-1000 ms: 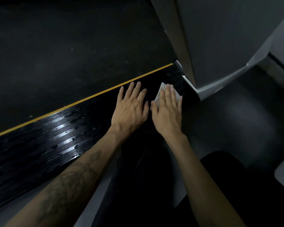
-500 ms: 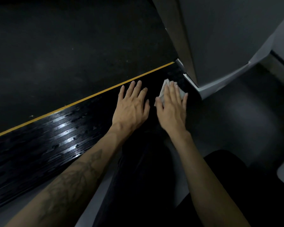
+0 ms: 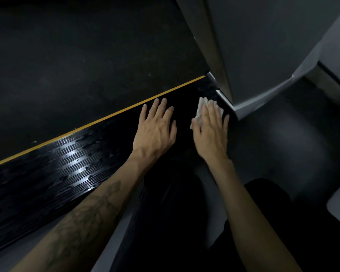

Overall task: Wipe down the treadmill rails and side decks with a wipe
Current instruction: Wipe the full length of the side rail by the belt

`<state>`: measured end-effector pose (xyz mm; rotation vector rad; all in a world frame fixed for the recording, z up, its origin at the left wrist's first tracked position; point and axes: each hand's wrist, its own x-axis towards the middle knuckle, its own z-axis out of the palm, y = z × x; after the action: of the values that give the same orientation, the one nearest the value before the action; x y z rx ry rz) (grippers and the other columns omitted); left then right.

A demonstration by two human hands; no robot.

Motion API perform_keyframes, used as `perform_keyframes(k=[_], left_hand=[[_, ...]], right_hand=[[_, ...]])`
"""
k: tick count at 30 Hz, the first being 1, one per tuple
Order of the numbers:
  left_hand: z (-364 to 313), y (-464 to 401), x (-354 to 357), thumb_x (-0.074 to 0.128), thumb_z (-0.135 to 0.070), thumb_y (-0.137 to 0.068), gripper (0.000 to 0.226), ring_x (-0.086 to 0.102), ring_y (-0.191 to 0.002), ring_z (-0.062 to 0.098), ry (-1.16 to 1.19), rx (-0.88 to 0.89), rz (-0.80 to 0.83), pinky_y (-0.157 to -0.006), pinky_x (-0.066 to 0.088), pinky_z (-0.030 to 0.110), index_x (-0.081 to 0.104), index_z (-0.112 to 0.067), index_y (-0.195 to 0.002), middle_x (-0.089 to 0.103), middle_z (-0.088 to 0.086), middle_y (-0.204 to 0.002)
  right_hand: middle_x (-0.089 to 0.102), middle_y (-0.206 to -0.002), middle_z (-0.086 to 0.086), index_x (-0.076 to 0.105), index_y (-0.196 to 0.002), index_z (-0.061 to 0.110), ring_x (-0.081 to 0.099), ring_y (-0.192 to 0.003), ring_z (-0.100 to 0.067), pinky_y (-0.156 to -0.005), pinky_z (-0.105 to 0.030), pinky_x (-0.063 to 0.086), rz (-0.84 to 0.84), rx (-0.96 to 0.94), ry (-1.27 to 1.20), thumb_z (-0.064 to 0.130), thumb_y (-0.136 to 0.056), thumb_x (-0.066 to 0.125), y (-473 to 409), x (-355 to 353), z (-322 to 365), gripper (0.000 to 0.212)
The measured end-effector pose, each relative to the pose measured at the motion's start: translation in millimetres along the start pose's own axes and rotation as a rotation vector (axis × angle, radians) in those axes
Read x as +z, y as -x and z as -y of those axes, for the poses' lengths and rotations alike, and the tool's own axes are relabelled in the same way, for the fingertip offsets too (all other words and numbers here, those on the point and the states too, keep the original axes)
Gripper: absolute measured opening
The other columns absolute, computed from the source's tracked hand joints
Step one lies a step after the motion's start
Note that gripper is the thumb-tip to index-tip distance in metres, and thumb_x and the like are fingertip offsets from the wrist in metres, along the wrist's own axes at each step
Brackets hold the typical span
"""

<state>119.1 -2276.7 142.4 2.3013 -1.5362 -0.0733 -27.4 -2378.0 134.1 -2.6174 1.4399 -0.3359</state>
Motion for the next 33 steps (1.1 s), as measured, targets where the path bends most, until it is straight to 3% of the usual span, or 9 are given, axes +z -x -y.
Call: perform_keyframes(k=[4,9,13,16,19,23,26,33], left_hand=[[-1,0,0,0.033,-0.044,-0.102,0.058,0.026,-0.155,0.027,0.017,-0.009,-0.029,-0.128,0.016,0.049,0.051,-0.013,-0.148,0.036,0.013,-0.163],[0,1,1,0.037,-0.042,-0.103,0.054,0.029,-0.153,0.028,0.023,0.002,-0.049,-0.127,0.019,0.049,0.052,-0.012,-0.145,0.044,0.014,-0.156],[0,1,1,0.037,-0.042,-0.104,0.053,0.029,-0.153,0.028,0.012,0.005,-0.043,-0.127,0.018,0.049,0.051,-0.012,-0.145,0.045,0.013,-0.155],[0,0,1,0.037,-0.042,-0.104,0.053,0.029,-0.153,0.028,0.000,0.004,-0.043,-0.127,0.019,0.048,0.051,-0.013,-0.145,0.044,0.012,-0.155],[0,0,1,0.036,-0.043,-0.103,0.054,0.030,-0.152,0.028,0.004,0.006,-0.055,-0.126,0.020,0.049,0.052,-0.013,-0.144,0.045,0.012,-0.154],[0,0,2,0.039,-0.042,-0.104,0.052,0.030,-0.153,0.028,0.011,0.003,-0.053,-0.126,0.020,0.050,0.052,-0.013,-0.145,0.045,0.011,-0.154],[0,-1,2,0.040,-0.042,-0.104,0.052,0.030,-0.153,0.028,0.007,0.000,-0.054,-0.126,0.020,0.049,0.052,-0.013,-0.145,0.045,0.011,-0.155],[0,0,1,0.041,-0.041,-0.104,0.051,0.029,-0.153,0.028,0.017,0.000,-0.052,-0.126,0.019,0.050,0.051,-0.013,-0.146,0.044,0.012,-0.155]], right_hand=[[0.020,-0.169,-0.015,0.026,-0.160,0.002,0.010,-0.159,-0.026,-0.129,-0.046,0.004,-0.068,-0.034,-0.008,0.045,-0.103,0.020,21,8,19,0.072],[0.020,-0.170,-0.007,0.029,-0.161,0.010,0.010,-0.159,-0.019,-0.128,-0.049,0.002,0.001,-0.076,-0.045,0.052,-0.100,0.015,-15,-2,-9,0.075],[0.019,-0.170,-0.014,0.028,-0.160,0.004,0.012,-0.158,-0.026,-0.127,-0.049,0.006,-0.059,-0.030,-0.004,0.047,-0.103,0.014,-2,0,-12,0.073],[0.026,-0.164,-0.023,0.036,-0.154,-0.004,0.022,-0.154,-0.035,-0.127,-0.053,0.017,-0.103,-0.046,0.005,0.042,-0.104,0.026,6,8,-2,0.069],[0.032,-0.159,-0.020,0.041,-0.152,-0.002,0.030,-0.149,-0.036,-0.122,-0.054,0.030,-0.129,-0.080,-0.069,0.042,-0.104,0.035,-5,8,-6,0.066],[0.035,-0.161,-0.012,0.037,-0.156,0.003,0.030,-0.151,-0.030,-0.126,-0.049,0.022,-0.130,-0.127,-0.033,0.042,-0.105,0.031,-11,0,-26,0.064],[0.033,-0.164,-0.016,0.038,-0.155,-0.001,0.027,-0.154,-0.030,-0.126,-0.050,0.021,-0.196,-0.103,0.000,0.037,-0.107,0.033,9,5,-20,0.061],[0.024,-0.169,-0.014,0.029,-0.160,0.004,0.018,-0.157,-0.024,-0.129,-0.041,0.010,-0.065,-0.122,0.025,0.048,-0.104,0.022,-22,0,-23,0.072]])
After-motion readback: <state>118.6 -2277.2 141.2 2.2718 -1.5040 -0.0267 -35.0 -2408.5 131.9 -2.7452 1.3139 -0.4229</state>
